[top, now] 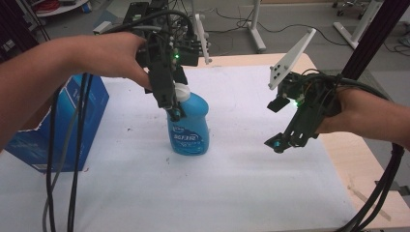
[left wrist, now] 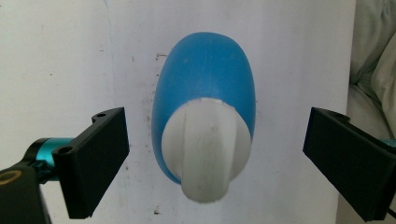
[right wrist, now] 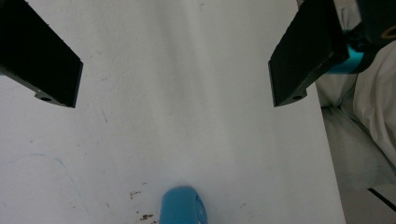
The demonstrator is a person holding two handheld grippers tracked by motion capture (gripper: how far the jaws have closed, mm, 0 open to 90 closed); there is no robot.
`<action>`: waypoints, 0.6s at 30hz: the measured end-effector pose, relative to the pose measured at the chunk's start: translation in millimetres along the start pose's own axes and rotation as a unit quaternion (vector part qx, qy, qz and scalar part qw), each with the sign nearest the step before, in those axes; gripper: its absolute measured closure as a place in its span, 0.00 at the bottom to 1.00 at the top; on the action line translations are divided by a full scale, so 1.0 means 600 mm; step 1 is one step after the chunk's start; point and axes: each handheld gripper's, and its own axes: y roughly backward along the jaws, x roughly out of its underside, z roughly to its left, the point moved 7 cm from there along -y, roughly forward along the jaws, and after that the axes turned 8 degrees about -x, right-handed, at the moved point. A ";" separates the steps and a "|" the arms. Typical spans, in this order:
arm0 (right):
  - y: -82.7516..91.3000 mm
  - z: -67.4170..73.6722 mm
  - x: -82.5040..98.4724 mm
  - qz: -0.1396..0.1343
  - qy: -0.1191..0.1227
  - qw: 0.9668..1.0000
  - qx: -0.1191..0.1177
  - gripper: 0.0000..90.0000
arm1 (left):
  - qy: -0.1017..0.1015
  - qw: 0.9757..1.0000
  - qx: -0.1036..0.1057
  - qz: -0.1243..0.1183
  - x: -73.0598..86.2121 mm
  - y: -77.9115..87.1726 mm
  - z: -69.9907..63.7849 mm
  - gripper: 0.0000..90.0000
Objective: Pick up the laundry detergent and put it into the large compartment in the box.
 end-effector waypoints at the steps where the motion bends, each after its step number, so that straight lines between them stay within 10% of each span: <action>1: 0.000 0.000 0.000 0.000 0.000 1.000 0.000 0.02 | 0.001 1.000 0.000 0.001 -0.001 -0.003 0.000 0.08; 18: -0.002 -0.007 0.003 -0.003 -0.004 1.000 -0.001 0.02 | -0.004 1.000 0.004 0.010 0.001 -0.046 0.006 0.08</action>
